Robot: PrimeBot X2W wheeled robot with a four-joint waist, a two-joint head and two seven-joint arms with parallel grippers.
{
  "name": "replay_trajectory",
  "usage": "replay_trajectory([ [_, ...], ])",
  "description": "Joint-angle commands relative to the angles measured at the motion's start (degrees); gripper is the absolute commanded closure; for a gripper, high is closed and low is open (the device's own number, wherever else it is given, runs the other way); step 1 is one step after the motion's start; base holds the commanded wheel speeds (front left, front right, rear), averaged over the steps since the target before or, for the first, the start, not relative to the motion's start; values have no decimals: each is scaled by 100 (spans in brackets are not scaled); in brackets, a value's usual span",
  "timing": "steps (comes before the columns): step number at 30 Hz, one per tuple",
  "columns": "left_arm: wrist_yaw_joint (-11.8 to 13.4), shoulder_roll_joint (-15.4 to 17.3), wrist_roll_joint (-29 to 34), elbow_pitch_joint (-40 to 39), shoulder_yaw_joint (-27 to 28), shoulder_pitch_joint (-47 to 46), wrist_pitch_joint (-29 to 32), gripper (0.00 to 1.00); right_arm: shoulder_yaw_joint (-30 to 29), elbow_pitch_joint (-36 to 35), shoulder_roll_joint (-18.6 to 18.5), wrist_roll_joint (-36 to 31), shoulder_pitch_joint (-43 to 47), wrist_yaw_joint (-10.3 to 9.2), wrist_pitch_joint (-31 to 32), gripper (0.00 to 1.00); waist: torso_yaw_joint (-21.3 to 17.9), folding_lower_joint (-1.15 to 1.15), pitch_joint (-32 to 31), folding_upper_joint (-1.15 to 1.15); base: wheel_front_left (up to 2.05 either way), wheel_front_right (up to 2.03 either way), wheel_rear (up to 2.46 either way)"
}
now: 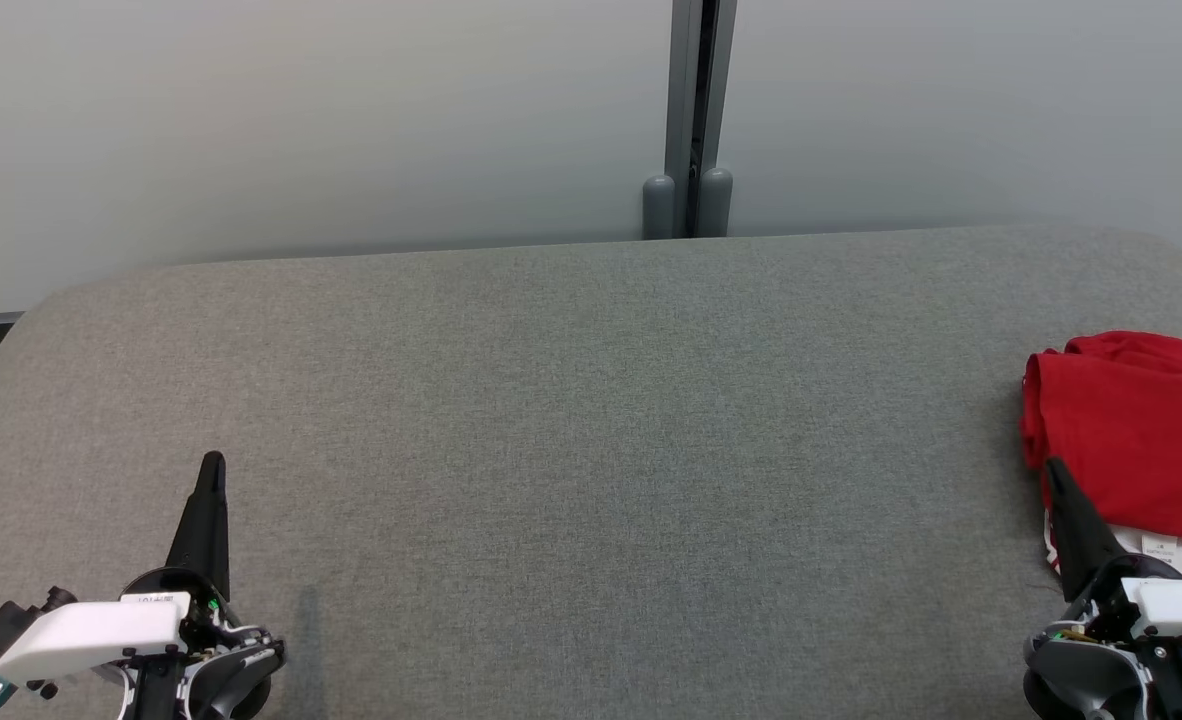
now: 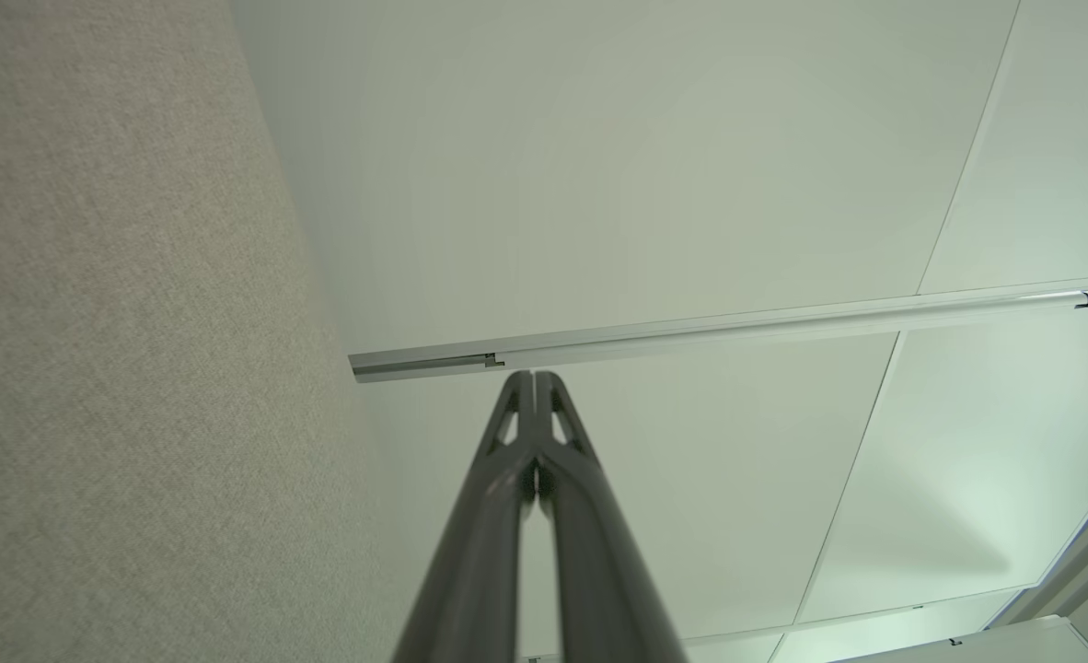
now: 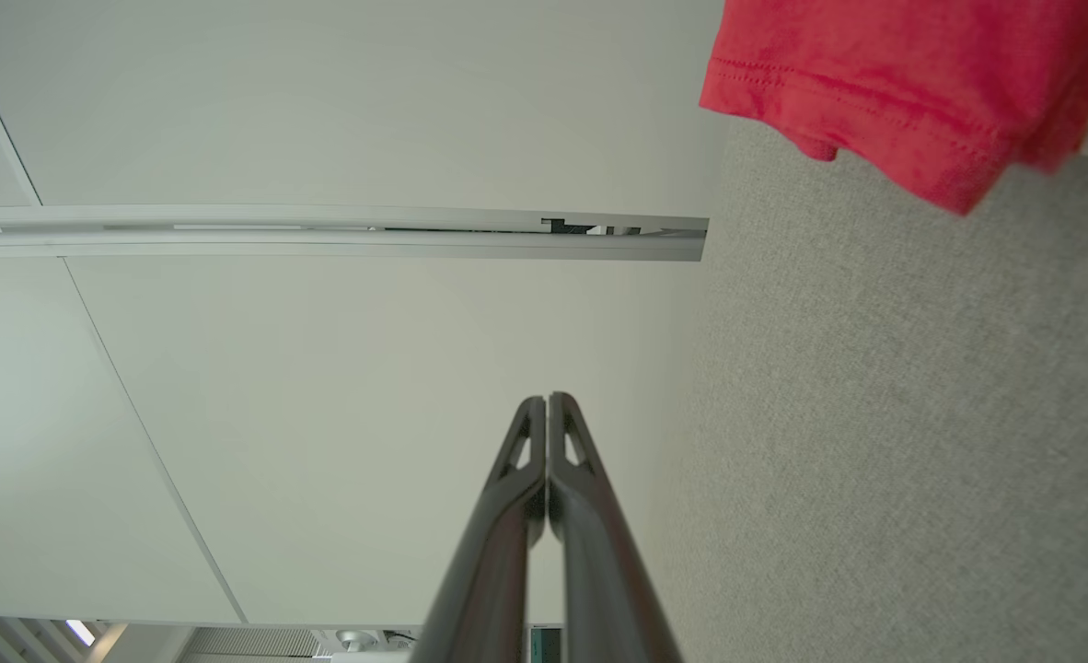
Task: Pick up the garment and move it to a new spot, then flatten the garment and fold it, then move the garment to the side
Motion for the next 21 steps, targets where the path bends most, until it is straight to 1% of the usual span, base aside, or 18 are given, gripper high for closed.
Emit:
replay_trajectory([
  [1, -30, 30, -7, -18, 22, -78, 21, 100, -6, -14, -26, 14, -50, 2, 17, 100, 0, 0, 0, 0, 0, 0, 0],
  [21, -30, 30, -8, -17, 21, -78, 21, 100, -5, -14, -27, 14, -50, 2, 17, 100, 0, 0, 0, 0, 0, 0, 0],
])
